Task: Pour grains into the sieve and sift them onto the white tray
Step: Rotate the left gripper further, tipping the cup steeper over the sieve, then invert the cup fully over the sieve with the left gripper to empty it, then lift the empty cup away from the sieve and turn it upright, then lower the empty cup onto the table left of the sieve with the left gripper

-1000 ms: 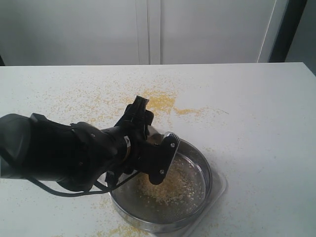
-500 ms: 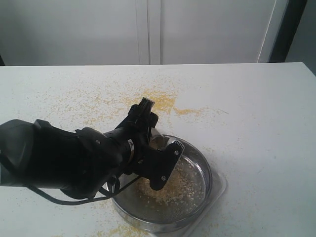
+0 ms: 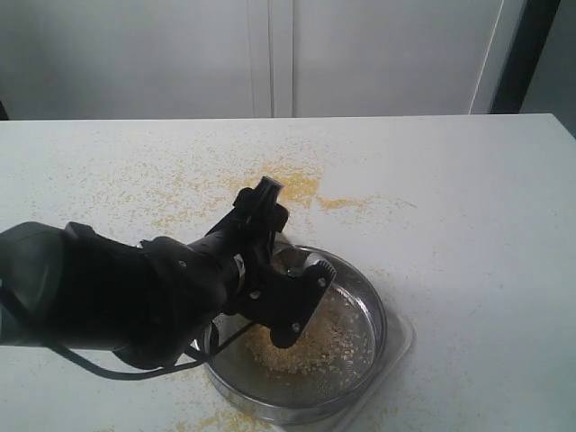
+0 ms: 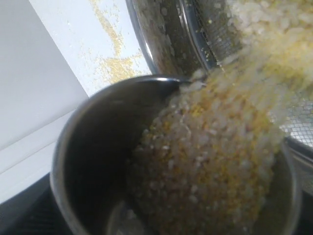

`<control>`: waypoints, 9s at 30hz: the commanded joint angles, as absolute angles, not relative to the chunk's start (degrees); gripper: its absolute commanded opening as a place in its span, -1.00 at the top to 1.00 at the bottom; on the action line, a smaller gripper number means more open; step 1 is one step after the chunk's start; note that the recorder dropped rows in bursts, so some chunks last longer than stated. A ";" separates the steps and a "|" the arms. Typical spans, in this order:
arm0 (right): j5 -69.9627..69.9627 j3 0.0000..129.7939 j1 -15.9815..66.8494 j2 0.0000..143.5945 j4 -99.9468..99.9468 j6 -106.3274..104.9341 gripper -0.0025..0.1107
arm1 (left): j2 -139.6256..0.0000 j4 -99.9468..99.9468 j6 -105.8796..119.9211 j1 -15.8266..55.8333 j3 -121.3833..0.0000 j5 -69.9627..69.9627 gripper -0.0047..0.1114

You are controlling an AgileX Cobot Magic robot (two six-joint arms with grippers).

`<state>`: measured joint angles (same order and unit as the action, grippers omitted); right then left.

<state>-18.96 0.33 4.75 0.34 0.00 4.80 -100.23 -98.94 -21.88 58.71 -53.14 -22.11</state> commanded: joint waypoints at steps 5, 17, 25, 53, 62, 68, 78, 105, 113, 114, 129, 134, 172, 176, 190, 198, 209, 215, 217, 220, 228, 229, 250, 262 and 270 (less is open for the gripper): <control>-18.10 0.00 5.09 0.00 0.00 4.79 0.96 | -100.01 -99.55 -20.32 60.02 -53.39 -24.28 0.92; -18.10 0.00 5.09 0.00 0.00 4.79 0.96 | -100.01 -99.55 -16.25 60.12 -53.39 -26.78 0.92; -18.10 0.00 5.09 0.00 0.00 4.79 0.96 | -100.01 -99.55 -15.17 60.50 -53.39 -29.46 0.92; -18.10 0.00 5.09 0.00 0.00 4.79 0.96 | -103.58 -99.95 -7.47 64.72 -53.39 -37.64 0.92; -18.10 0.00 5.09 0.00 0.00 4.79 0.96 | -103.67 -99.95 -7.47 65.39 -53.39 -43.95 0.92; -18.10 0.00 5.09 0.00 0.00 4.79 0.96 | -103.67 -99.95 -7.47 67.66 -53.39 -43.79 0.92; -18.10 0.00 5.09 0.00 0.00 4.79 0.96 | -104.07 -99.95 -6.61 68.00 -56.81 -44.22 0.92; -18.10 0.00 5.09 0.00 0.00 4.79 0.96 | -105.43 -99.95 3.68 71.02 -57.90 -47.41 0.92; -18.24 0.00 5.09 0.00 0.00 4.80 0.96 | -103.86 -99.95 -4.46 72.75 -58.00 -47.03 0.92; -18.24 0.00 5.09 0.00 0.00 4.80 0.96 | -103.74 -99.95 -6.13 71.91 -58.00 -45.67 0.92; -18.32 0.00 5.09 0.00 0.00 4.80 0.96 | -95.48 -99.95 -56.42 66.37 -58.00 -47.96 0.92; -18.32 0.00 5.09 0.00 0.00 4.80 0.96 | -92.41 -99.95 -66.92 62.30 -58.00 -41.41 0.92; -18.32 0.00 5.09 0.00 0.00 4.80 0.96 | -87.31 -57.56 -37.83 32.65 -55.39 24.51 0.92; -18.32 0.00 5.09 0.00 0.00 4.80 0.96 | -88.54 -41.84 -32.28 28.29 -52.22 32.29 0.92; -18.32 0.00 5.09 0.00 0.00 4.80 0.96 | -93.73 -27.99 -21.91 20.58 -43.18 46.94 0.92; -18.32 0.00 5.09 0.00 0.00 4.80 0.96 | -101.72 -24.69 -25.54 18.42 -43.18 54.45 0.92; -18.32 0.00 5.09 0.00 0.00 4.80 0.96 | -108.74 -24.30 -25.71 18.42 -43.18 57.43 0.92; -18.32 0.00 5.09 0.00 0.00 4.80 0.96 | -109.90 -23.74 -23.86 18.42 -43.18 55.48 0.92; -18.32 0.00 5.09 0.00 0.00 4.80 0.96 | -110.70 -22.62 -23.13 18.42 -43.18 55.44 0.92; -18.32 0.00 5.09 0.00 0.00 4.80 0.96 | -111.93 -21.48 -23.23 18.42 -43.18 56.06 0.92; -18.32 0.00 5.09 0.00 0.00 4.80 0.96 | -115.09 -19.37 -23.48 18.42 -43.18 58.25 0.92; -18.32 0.00 5.09 0.00 0.00 4.80 0.96 | -115.41 -18.92 -23.36 18.42 -43.18 59.00 0.92; -18.32 0.00 5.09 0.00 0.00 4.80 0.96 | -118.27 -12.35 -16.31 18.42 -44.11 58.26 0.31; -18.32 0.00 5.09 0.00 0.00 4.80 0.96 | -111.88 -14.70 -19.52 18.42 -44.11 48.76 -0.70; -18.32 0.00 5.09 0.00 0.00 4.80 0.96 | -103.37 -21.84 -23.49 18.42 -44.11 31.50 -0.70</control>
<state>-18.96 0.33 4.75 0.34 0.00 4.80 -105.95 -19.12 -21.82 18.61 -44.14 36.69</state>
